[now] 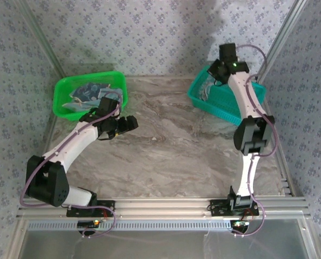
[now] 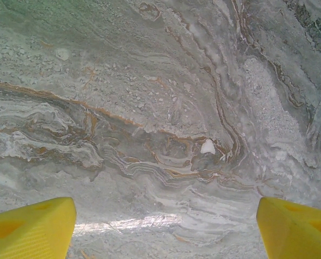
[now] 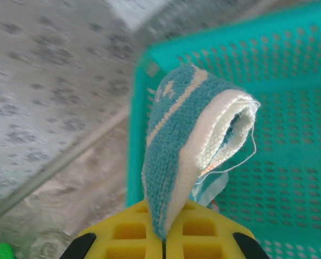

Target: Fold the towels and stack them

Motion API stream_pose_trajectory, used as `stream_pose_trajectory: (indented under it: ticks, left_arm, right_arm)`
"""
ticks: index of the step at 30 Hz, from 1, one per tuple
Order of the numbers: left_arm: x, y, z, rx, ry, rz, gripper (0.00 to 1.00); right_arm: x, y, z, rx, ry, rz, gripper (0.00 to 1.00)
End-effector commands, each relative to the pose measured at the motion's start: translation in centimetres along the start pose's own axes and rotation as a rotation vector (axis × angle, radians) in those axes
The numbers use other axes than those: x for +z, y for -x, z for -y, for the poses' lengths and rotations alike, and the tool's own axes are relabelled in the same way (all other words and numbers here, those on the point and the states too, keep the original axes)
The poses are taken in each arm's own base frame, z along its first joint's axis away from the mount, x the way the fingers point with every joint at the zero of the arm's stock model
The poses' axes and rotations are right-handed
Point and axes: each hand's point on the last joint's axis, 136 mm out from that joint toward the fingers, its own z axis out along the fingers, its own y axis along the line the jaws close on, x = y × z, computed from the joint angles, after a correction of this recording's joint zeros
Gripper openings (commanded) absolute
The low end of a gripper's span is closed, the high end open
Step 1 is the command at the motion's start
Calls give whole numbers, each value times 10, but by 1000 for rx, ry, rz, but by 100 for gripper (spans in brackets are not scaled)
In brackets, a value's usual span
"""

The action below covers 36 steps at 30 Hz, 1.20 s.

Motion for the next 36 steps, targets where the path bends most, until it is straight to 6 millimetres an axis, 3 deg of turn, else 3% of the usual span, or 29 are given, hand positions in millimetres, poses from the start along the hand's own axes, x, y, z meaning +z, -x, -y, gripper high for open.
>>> stream_pose_trajectory:
  ticks: [1, 4, 8, 15, 18, 24, 31, 33, 36]
  left_arm:
    - [-5, -2, 0, -14, -4, 0, 86]
    - [-4, -2, 1, -11, -7, -3, 86]
    - [-1, -4, 2, -8, -8, -12, 86]
    - [1, -7, 5, -4, -14, -21, 86]
    - [1, -9, 4, -5, -15, -20, 86]
    - [1, -11, 2, -7, -14, -16, 86]
    - [0, -9, 2, 6, -9, -13, 86]
    - [0, -9, 1, 7, -4, -14, 86]
    - [0, -9, 1, 5, -1, -14, 86]
  right_arm:
    - [-23, 18, 31, 107, 58, 70, 0]
    - [-27, 11, 65, 116, 20, 52, 0]
    - [-28, 3, 95, 101, -30, 14, 0]
    - [-23, 1, 106, 78, -54, -13, 0]
    - [-22, 12, 96, 66, -37, 8, 0]
    - [-23, 33, 29, 72, 79, 52, 0]
    - [-14, 28, -41, 108, 161, 17, 0]
    - [-16, 31, -46, 109, 167, 28, 0]
    - [-11, 31, -24, 130, 129, 20, 0]
